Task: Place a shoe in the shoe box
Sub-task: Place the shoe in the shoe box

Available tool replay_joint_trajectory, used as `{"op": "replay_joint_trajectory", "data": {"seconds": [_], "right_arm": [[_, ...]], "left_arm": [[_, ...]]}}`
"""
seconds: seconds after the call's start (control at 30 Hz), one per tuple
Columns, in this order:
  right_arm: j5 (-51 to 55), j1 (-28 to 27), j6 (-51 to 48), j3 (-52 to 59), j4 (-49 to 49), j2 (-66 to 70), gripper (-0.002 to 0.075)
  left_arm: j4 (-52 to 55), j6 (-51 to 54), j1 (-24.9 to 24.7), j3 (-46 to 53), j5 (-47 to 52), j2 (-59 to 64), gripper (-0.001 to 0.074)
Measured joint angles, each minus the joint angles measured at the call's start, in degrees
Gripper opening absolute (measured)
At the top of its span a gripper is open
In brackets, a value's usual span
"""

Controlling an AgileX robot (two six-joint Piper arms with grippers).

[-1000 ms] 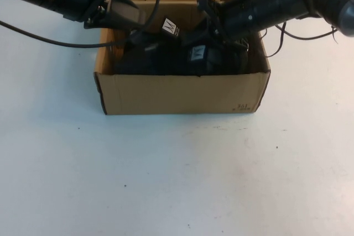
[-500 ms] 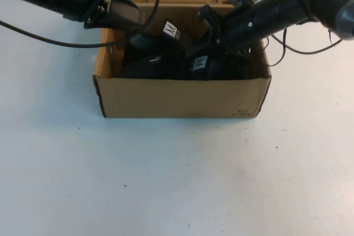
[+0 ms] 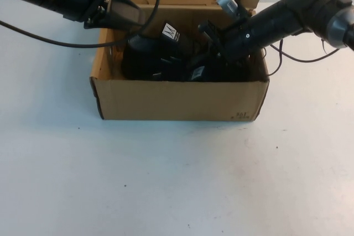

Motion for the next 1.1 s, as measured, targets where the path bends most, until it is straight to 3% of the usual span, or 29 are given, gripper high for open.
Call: {"op": "replay_joint_trajectory", "data": {"seconds": [0.23, 0.4, 0.5, 0.73, 0.8, 1.1], "right_arm": [[1.4, 0.0, -0.5, -5.6, 0.0, 0.1, 0.0303], [2.3, 0.0, -0.5, -11.5, -3.1, 0.1, 0.0332], [2.4, 0.0, -0.5, -15.1, -7.4, -0.2, 0.0289], [3.1, 0.0, -0.2, -17.0, -17.3, -2.5, 0.0052], [3.2, 0.0, -0.2, -17.0, -20.0, -3.2, 0.0016], [3.2, 0.0, -0.1, -17.0, -31.8, -11.2, -0.0013]], "left_arm": [[0.0, 0.0, 0.0, 0.0, 0.1, 0.0, 0.0296], [0.0, 0.0, 0.0, 0.0, 0.1, 0.0, 0.0262], [0.0, -0.2, 0.0, 0.0, 0.1, 0.0, 0.0213], [0.1, -0.4, 0.0, 0.0, 0.1, -0.9, 0.0099], [0.7, -0.5, 0.0, 0.0, 0.1, -1.4, 0.0080], [5.0, -1.9, 0.0, 0.0, 0.2, -5.7, 0.0010]]}}
